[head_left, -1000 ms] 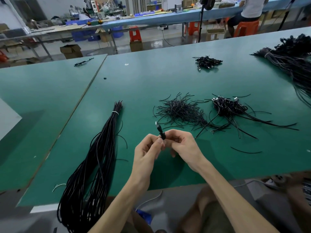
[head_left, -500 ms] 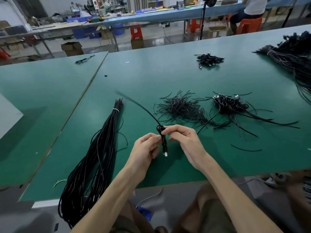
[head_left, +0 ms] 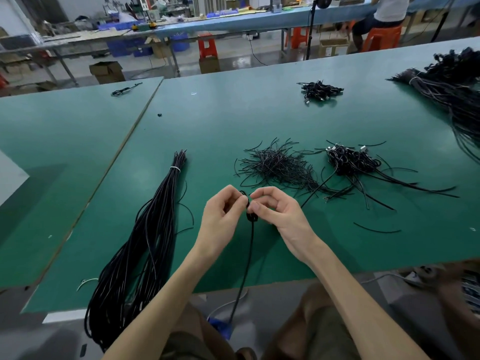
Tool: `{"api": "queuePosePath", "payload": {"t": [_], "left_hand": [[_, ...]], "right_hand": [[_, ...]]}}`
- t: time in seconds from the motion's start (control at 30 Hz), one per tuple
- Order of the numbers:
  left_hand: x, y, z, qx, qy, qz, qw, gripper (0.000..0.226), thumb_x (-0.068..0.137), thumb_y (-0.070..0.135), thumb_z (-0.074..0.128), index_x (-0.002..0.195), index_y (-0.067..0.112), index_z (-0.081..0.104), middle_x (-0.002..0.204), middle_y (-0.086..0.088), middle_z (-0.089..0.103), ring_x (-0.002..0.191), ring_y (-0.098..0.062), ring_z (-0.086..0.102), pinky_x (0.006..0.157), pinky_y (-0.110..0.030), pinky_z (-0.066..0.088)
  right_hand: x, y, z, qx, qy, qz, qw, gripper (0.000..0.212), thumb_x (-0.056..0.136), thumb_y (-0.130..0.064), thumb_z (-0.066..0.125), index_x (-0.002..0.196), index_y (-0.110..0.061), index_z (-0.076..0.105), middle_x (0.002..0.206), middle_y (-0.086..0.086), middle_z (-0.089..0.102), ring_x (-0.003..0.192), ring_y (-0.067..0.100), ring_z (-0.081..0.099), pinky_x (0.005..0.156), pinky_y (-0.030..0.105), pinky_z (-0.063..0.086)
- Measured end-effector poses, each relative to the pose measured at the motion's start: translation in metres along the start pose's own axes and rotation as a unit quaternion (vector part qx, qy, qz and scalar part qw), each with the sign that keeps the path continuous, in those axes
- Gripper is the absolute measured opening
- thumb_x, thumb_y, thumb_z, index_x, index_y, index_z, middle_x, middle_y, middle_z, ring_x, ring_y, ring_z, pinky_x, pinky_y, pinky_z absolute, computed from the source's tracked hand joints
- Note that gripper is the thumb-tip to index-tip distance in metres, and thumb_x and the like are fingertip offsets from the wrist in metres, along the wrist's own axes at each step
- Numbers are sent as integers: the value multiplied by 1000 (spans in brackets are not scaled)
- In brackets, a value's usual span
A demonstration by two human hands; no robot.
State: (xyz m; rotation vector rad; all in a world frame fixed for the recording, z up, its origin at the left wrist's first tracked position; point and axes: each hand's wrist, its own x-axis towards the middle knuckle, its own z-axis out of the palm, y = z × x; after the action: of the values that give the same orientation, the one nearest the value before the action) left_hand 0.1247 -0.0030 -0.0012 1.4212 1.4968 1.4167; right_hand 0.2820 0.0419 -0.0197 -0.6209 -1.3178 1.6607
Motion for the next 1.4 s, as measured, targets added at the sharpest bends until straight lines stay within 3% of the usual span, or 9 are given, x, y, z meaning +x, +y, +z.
{"api": "queuePosePath", "payload": {"t": [0.1,0.27,0.4,0.57,0.7,0.87,1.0,1.23,1.4], "left_hand": [[2,0,-9,105,-24,74,991,22,102,13,61,80,14,56,66,-7,48,61,-9,36,56,-25,33],[0,3,-5,79,-25,83,993,22,102,14,58,81,19,56,69,-3,49,65,-13,40,60,-27,36],[-3,13,0,77,-30,103,991,20,100,15,57,81,20,57,67,6,53,64,-8,43,60,-20,37],[-14,11,-2,82,-32,102,991,20,100,16,58,80,18,56,65,6,53,62,-13,42,58,-27,36],[-28,6,-1,72,-45,90,992,20,99,22,58,81,15,58,67,-4,52,64,-26,42,58,-37,36],[-32,8,2,71,-43,78,994,19,97,21,60,81,11,59,67,-10,50,61,-18,37,57,-33,32],[-30,11,-3,52,-72,66,994,18,98,11,62,81,7,61,71,-15,55,65,-25,43,62,-38,36],[-29,1,-6,86,-75,68,991,19,98,18,62,80,15,59,64,7,46,61,-9,37,58,-24,31],[-21,-5,-9,167,-92,113,975,23,98,13,59,85,33,60,73,11,61,62,-11,50,59,-26,42]], "right_hand": [[0,2,-1,-47,-4,-1,999,36,87,-22,82,117,-16,64,94,-1,69,88,9,60,79,16,49],[0,4,-3,-84,24,11,996,40,80,-29,87,114,-30,65,92,-6,59,87,7,55,80,23,49],[1,4,0,-120,20,50,991,27,82,-40,84,102,-26,71,77,-12,54,70,6,48,61,23,44],[-2,3,4,-107,16,34,994,23,86,-26,82,103,-16,70,79,2,65,66,16,61,41,27,43],[-3,3,5,-88,6,25,996,21,89,-2,75,108,-12,73,96,12,76,81,22,73,45,34,56],[-2,4,4,-101,47,14,994,37,85,14,67,108,-14,74,107,16,69,87,24,68,44,30,51],[-2,4,4,-113,36,11,993,35,79,5,69,106,-17,76,96,27,66,68,26,57,38,26,40],[-3,-3,0,-32,2,23,999,27,101,-14,53,110,-13,78,107,13,76,101,22,70,65,29,56],[-1,-2,2,-32,22,34,999,29,87,-32,78,110,-15,77,104,8,77,93,14,69,75,23,53]]}}
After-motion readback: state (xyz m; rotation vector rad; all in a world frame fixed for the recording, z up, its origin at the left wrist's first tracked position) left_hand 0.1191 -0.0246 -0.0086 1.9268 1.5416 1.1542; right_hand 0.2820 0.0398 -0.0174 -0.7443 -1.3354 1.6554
